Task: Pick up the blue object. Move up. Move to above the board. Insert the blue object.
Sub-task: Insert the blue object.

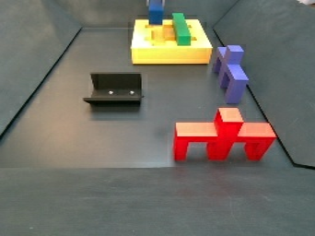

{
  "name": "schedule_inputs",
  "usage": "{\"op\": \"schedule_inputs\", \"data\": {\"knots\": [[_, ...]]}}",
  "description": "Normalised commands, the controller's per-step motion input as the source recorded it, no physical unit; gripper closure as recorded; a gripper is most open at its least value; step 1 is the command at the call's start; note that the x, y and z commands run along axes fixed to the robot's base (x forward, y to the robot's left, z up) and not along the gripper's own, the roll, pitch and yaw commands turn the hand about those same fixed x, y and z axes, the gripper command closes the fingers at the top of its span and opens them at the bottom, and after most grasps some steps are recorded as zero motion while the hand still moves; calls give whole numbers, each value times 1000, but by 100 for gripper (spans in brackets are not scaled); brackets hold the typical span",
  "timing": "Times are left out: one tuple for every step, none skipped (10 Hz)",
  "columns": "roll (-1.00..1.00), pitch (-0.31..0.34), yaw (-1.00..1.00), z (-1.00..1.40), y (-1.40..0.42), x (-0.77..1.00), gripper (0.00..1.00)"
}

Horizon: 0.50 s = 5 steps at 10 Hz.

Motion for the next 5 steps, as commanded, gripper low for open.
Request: {"op": "schedule_inputs", "data": {"knots": [[0,-204,23,-751,0,134,100],[39,-154,109,-591,-14,183,100],[94,-140,169,-563,-37,149,100],[79,-176,106,-489,-94,-26,100],[53,-173,0,-331,-66,-269,100]]}}
